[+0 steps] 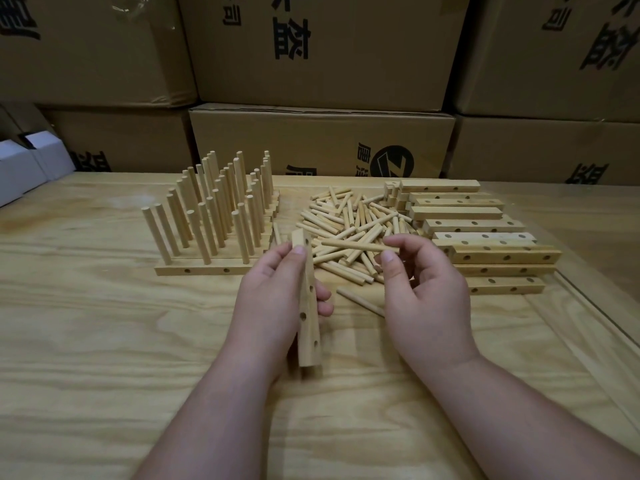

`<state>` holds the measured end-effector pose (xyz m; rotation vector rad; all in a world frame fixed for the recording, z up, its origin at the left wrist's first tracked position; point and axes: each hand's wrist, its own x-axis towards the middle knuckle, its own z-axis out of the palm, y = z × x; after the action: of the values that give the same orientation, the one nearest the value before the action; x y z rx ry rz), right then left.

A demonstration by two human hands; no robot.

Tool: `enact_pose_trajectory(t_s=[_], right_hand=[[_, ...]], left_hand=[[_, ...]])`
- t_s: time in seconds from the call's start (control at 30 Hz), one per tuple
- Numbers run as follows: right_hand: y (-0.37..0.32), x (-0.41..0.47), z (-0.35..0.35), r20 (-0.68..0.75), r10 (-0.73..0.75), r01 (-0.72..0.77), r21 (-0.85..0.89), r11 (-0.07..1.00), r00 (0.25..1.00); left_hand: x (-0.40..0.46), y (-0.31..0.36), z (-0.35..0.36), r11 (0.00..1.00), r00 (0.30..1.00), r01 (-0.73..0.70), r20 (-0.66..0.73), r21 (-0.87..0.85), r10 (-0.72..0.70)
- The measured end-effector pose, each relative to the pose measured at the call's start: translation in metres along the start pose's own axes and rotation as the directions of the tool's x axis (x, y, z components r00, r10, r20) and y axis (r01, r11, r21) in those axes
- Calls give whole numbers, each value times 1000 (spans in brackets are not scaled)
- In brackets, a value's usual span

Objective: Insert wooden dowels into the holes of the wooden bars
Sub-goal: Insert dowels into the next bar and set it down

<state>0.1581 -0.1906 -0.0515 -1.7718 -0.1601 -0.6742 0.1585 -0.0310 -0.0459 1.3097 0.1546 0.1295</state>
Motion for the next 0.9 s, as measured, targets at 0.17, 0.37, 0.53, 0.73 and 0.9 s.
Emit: enact_pose_trajectory(t_s=[0.17, 0.37, 0.53, 0.73, 0.9], right_hand=[[2, 1, 0, -1, -25, 25, 45, 999, 1000], [1, -1, 0, 38, -72, 70, 58, 996, 997], [-2, -2, 0, 66, -91, 88, 46, 995, 994], [-2, -4, -1, 91, -113, 115, -17, 993, 989], [-1, -3, 0, 81, -126, 132, -75, 988, 989]], left_hand=[[-1, 0, 2, 997, 1000, -10, 24, 73, 8], [-1, -1, 3, 994, 999, -24, 31, 108, 21], [0, -1, 2, 996, 999, -10, 39, 86, 6], [-1, -1, 3, 997, 1000, -24, 17, 70, 22], [-1, -1, 3, 998, 999, -33, -15, 60, 34]])
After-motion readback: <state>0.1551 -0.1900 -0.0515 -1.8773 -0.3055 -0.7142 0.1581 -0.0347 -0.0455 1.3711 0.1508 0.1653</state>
